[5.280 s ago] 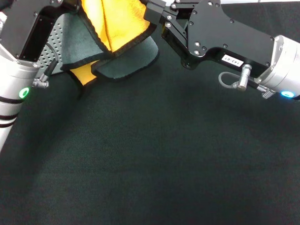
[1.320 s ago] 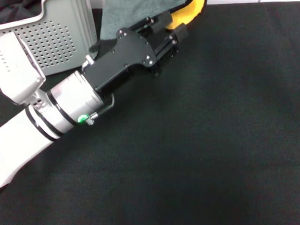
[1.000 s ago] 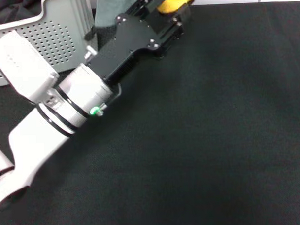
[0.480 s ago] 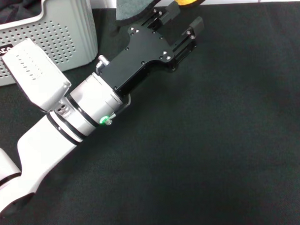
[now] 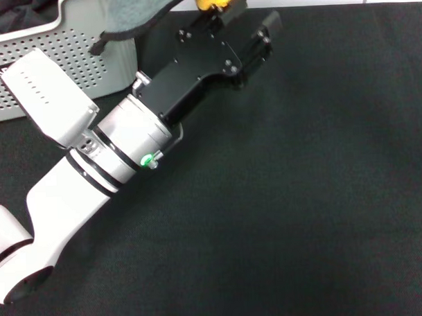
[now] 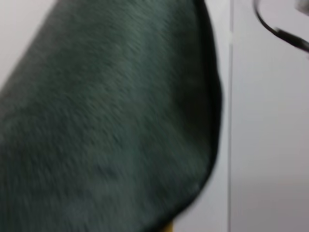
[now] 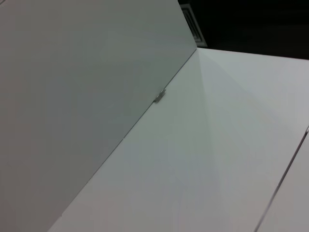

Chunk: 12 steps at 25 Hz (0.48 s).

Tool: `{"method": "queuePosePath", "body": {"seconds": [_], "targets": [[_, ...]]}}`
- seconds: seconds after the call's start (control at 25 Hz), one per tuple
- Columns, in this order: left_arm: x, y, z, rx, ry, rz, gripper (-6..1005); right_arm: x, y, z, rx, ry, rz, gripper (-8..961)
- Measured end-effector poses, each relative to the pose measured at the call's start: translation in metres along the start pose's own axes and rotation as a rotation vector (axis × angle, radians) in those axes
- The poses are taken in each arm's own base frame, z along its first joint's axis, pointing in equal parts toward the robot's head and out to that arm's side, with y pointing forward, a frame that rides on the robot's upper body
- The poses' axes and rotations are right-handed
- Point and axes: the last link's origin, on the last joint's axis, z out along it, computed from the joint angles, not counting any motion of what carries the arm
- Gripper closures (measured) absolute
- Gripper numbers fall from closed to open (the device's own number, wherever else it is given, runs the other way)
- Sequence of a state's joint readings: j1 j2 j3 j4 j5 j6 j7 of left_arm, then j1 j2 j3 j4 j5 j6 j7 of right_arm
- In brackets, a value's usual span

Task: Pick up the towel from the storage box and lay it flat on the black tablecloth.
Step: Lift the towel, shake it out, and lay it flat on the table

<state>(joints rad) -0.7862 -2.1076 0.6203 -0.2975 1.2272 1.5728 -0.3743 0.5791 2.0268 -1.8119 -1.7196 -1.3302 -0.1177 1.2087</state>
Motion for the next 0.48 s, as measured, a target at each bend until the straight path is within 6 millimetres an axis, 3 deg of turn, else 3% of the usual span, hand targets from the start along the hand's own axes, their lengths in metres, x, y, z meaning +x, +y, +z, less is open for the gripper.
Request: {"method": "queuePosePath", "body": {"seconds": [0.48], "targets": [[0.006, -0.007, 0.0, 0.057, 0.048, -0.003, 390, 0.014, 0.006, -0.011, -0.012, 0.044, 0.01, 914]]}}
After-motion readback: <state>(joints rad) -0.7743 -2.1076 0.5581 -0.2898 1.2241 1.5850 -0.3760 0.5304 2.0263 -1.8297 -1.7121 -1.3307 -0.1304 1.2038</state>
